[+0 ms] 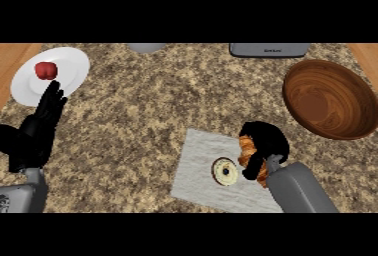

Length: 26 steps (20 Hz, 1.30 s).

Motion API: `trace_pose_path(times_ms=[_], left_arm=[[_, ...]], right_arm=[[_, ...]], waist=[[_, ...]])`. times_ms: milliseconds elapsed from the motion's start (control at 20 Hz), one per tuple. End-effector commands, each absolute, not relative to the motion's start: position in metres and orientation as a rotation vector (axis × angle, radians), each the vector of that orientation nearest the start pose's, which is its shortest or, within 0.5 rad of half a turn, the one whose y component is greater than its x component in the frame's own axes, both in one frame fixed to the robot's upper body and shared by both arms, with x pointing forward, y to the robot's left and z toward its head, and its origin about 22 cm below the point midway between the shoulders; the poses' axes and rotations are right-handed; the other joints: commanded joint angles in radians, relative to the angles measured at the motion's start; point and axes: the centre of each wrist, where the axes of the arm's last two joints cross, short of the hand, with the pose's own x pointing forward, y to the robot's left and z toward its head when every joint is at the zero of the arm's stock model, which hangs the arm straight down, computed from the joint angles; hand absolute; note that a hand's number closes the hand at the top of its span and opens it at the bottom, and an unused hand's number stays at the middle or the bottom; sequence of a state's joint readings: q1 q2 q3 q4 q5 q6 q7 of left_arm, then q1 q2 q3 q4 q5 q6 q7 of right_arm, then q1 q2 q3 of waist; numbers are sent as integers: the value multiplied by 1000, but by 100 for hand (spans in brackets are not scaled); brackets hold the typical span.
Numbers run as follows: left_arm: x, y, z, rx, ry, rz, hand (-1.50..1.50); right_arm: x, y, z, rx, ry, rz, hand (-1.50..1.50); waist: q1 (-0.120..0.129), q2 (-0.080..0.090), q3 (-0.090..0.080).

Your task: Pick the croissant from the placemat and place it in the bowl

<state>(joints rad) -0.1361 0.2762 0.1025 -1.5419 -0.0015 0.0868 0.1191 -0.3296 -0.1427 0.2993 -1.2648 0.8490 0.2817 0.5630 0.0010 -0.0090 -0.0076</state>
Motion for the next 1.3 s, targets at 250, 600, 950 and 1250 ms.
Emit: trace_pose_path(times_ms=[250, 600, 950, 1250], left_arm=[[274, 300, 43, 331, -1563, -70, 0], [274, 309, 56, 334, -1564, -74, 0], [268, 317, 56, 350, -1566, -50, 0], [268, 323, 45, 323, -1570, -60, 0]], right_arm=[[294, -169, 23, -639, -1143, 1441, 150], [265, -180, 73, -773, -1351, 1438, 150], [245, -214, 178, -1026, -1692, 1037, 150], [235, -251, 218, -1022, -1695, 878, 150]], waist=[[-6, 7, 7], [-8, 6, 7], [-24, -1, 7], [-6, 8, 7]])
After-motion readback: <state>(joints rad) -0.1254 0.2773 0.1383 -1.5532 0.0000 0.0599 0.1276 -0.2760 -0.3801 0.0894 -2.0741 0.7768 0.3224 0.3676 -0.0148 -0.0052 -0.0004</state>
